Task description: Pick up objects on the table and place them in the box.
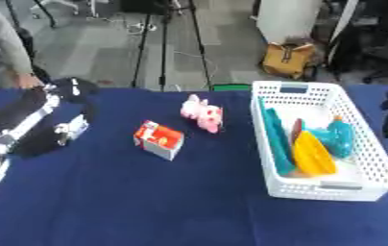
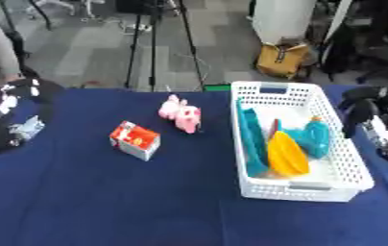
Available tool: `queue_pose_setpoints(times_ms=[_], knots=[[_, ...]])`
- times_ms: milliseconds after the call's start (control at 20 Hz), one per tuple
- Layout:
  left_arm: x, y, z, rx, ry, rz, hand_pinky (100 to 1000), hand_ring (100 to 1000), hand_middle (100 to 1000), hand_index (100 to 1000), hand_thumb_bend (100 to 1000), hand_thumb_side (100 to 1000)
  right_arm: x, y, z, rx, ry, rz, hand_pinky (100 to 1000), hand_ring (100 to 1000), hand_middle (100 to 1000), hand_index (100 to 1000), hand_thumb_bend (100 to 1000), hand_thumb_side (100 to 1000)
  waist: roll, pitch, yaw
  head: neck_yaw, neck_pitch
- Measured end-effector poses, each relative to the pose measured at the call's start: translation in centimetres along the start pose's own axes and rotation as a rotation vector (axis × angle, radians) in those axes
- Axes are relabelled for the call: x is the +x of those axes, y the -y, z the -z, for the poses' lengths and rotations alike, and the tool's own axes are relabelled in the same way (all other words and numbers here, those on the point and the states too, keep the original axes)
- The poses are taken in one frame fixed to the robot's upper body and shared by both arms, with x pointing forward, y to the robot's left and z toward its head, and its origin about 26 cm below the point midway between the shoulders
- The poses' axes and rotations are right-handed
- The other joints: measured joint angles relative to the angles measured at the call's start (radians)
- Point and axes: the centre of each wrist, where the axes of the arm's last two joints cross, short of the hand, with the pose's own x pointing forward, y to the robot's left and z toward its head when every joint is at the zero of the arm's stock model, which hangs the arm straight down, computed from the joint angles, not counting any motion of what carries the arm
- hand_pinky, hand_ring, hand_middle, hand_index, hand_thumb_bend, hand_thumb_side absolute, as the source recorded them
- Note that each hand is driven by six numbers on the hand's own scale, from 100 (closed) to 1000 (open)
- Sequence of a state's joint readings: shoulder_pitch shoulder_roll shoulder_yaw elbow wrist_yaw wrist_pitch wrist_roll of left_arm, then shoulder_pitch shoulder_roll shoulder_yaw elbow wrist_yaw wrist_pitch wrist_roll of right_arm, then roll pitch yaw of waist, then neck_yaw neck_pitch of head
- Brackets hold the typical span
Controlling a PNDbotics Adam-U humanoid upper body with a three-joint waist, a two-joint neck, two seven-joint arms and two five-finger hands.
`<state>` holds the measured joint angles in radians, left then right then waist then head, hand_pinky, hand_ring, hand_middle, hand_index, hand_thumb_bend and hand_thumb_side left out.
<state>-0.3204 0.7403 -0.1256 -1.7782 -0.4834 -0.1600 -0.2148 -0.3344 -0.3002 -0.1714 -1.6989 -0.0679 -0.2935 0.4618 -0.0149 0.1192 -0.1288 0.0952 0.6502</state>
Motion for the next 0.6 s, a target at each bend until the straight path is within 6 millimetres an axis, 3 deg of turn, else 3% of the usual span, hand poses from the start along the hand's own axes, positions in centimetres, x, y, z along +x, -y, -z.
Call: queue_pose_setpoints(times_ms=[50, 100, 300, 350, 550, 600], knots=[[-0.1, -0.1, 0.1, -0.017, 0.004, 0.015, 757, 732, 803, 862, 233, 961, 0.0, 0.0, 0.0, 0.0, 0.0, 0.0, 334, 413, 563, 726, 100, 527, 0.0, 0.0, 0.0, 0.0, 0.0], [-0.3, -0.2, 0.2, -0.035, 0.007, 0.03, 815, 758, 796, 857, 354, 903, 0.0, 0.0, 0.0, 0.001, 0.0, 0.0, 334, 412, 563, 726, 100, 527, 0.0, 0.0, -0.001, 0.001, 0.0], [-1.1, -1.0, 1.3, -0.115, 0.027, 0.113, 852, 774, 788, 856, 429, 854, 0.0, -0.1, 0.1, 0.01, 0.0, 0.003, 334, 412, 563, 726, 100, 526, 0.0, -0.004, -0.008, 0.003, 0.0], [-1.4, -1.3, 1.7, -0.137, 0.03, 0.136, 882, 785, 782, 854, 565, 790, 0.0, -0.2, 0.0, 0.011, 0.0, 0.003, 333, 412, 563, 726, 100, 526, 0.0, -0.005, -0.008, 0.003, 0.0], [-2.6, -1.9, 3.2, -0.223, 0.037, 0.218, 903, 794, 779, 857, 635, 751, -0.2, -0.2, 0.0, 0.013, -0.004, 0.005, 333, 412, 563, 726, 100, 526, 0.0, -0.007, -0.01, 0.003, 0.0], [-3.0, -2.0, 3.4, -0.243, 0.035, 0.234, 919, 803, 777, 861, 652, 682, -0.2, -0.2, 0.0, 0.014, -0.004, 0.005, 333, 411, 562, 726, 100, 526, -0.001, -0.007, -0.01, 0.002, 0.0]])
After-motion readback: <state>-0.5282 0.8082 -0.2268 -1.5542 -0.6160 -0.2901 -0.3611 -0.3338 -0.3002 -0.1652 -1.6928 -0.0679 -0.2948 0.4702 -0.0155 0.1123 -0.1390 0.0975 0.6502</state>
